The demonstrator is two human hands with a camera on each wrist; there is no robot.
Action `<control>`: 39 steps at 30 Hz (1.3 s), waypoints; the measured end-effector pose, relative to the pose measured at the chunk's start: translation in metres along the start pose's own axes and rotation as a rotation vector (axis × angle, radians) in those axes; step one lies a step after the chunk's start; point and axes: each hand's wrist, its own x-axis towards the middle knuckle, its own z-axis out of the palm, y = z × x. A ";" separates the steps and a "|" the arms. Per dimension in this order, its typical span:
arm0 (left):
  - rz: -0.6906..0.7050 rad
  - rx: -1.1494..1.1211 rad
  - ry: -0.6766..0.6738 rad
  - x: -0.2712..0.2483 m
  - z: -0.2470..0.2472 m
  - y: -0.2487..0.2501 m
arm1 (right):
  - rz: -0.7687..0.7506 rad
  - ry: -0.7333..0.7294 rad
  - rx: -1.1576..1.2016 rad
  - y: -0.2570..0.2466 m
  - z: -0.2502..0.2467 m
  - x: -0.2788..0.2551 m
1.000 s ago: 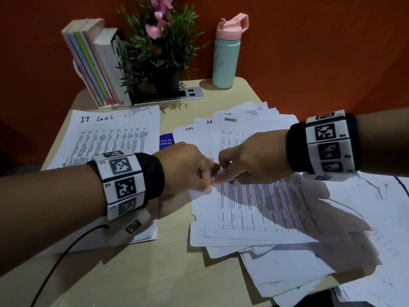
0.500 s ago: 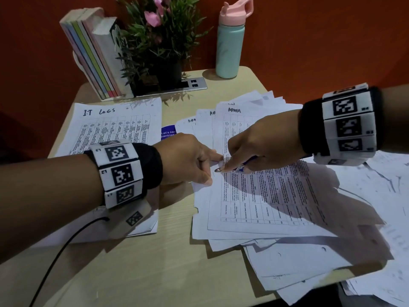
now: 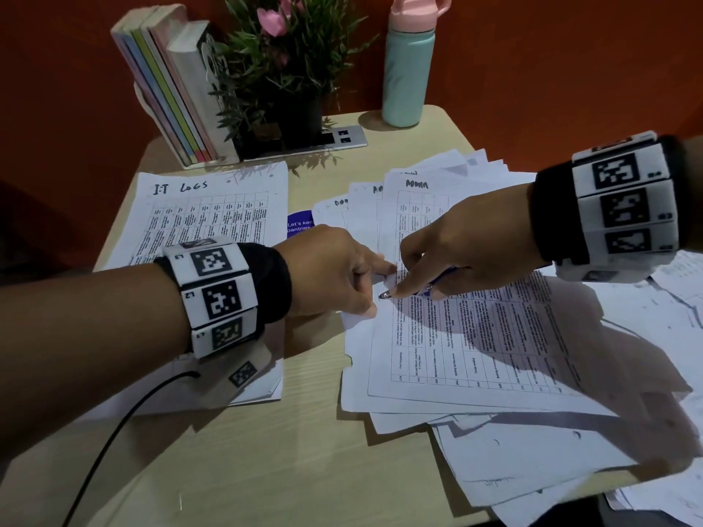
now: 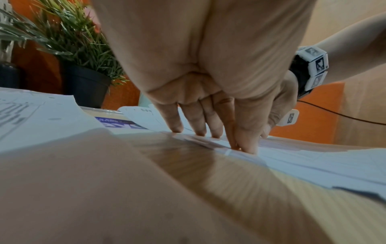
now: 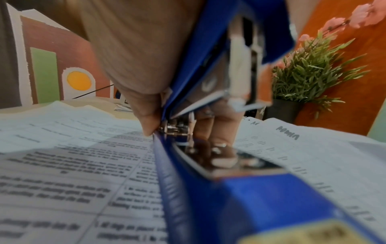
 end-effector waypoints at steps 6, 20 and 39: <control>0.030 0.035 0.002 0.000 0.001 0.000 | -0.031 0.056 -0.052 0.000 0.011 -0.002; 0.013 0.092 0.030 -0.001 -0.001 0.001 | -0.064 0.152 -0.127 -0.002 0.020 0.007; 0.010 0.102 0.041 0.001 0.001 0.000 | 0.066 0.253 -0.011 -0.025 0.021 0.009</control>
